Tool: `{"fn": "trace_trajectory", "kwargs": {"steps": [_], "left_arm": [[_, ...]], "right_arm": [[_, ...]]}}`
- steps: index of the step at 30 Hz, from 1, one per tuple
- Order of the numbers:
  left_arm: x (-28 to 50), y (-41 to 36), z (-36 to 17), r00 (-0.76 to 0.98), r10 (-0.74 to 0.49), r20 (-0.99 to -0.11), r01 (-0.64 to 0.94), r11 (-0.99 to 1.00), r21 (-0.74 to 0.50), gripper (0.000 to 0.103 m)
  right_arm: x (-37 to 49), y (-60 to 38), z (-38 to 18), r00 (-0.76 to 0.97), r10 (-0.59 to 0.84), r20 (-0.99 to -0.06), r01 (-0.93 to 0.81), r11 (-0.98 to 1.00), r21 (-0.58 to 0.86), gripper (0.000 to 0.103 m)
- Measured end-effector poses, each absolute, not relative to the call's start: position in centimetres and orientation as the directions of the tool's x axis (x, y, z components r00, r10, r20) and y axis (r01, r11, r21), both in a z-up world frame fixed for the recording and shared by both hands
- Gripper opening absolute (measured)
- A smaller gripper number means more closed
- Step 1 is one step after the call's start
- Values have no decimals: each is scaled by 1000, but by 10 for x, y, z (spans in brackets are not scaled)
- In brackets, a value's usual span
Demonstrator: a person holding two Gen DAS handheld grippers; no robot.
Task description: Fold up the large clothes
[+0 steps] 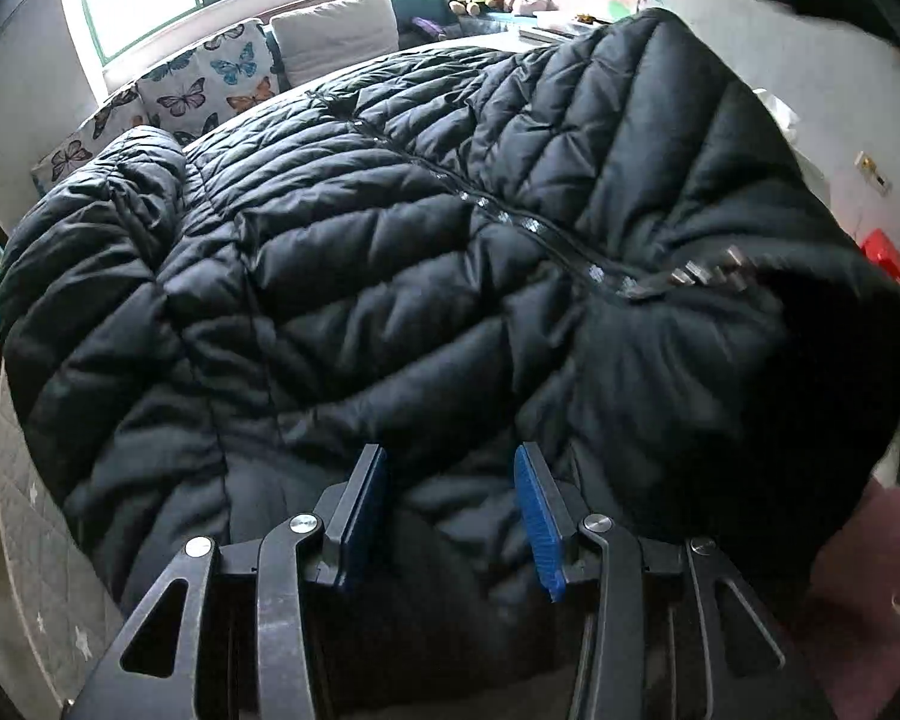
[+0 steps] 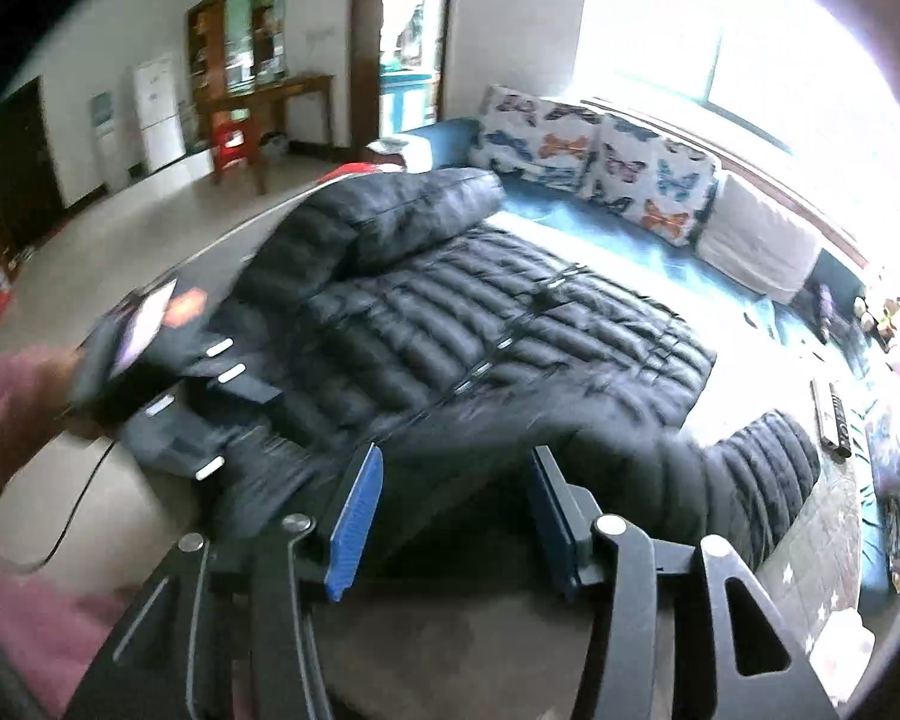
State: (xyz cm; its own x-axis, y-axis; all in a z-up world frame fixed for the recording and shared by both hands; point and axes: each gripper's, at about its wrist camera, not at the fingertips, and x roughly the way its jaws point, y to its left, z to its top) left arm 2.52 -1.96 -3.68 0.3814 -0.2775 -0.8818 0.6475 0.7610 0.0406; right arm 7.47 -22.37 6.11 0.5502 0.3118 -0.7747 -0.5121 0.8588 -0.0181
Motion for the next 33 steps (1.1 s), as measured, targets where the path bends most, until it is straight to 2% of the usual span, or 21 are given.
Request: {"fn": "trace_trajectory", "kwargs": {"steps": [4, 8, 11, 12, 13, 15, 24, 33], "left_arm": [[17, -7, -26, 365, -290, -885, 651, 758, 21, 48], [12, 15, 11, 404, -317, -858, 629, 777, 9, 49], [18, 20, 32, 454, -334, -826, 614, 789, 18, 57], [24, 20, 39, 470, -343, -813, 606, 795, 15, 64], [31, 20, 45, 482, -350, -803, 599, 800, 12, 70], [53, 17, 51, 502, -341, -795, 576, 817, 13, 73], [178, 13, 26, 441, -271, -856, 450, 891, -50, 73], [264, 47, 2, 394, -212, -894, 267, 958, -110, 73]], "right_arm": [[122, -229, 25, 512, 305, -803, -438, 897, 61, 54], [105, -255, -19, 381, 249, -891, -391, 916, 88, 54], [79, -272, -67, 239, 205, -949, -363, 925, 108, 54], [69, -279, -83, 206, 199, -958, -353, 928, 117, 54], [60, -285, -86, 237, 227, -945, -346, 929, 136, 55], [56, -293, -78, 260, 255, -931, -333, 929, 161, 55], [104, -325, -18, 443, 234, -865, -251, 959, 131, 55], [189, -365, -75, 392, 203, -897, -109, 979, 174, 55]]}}
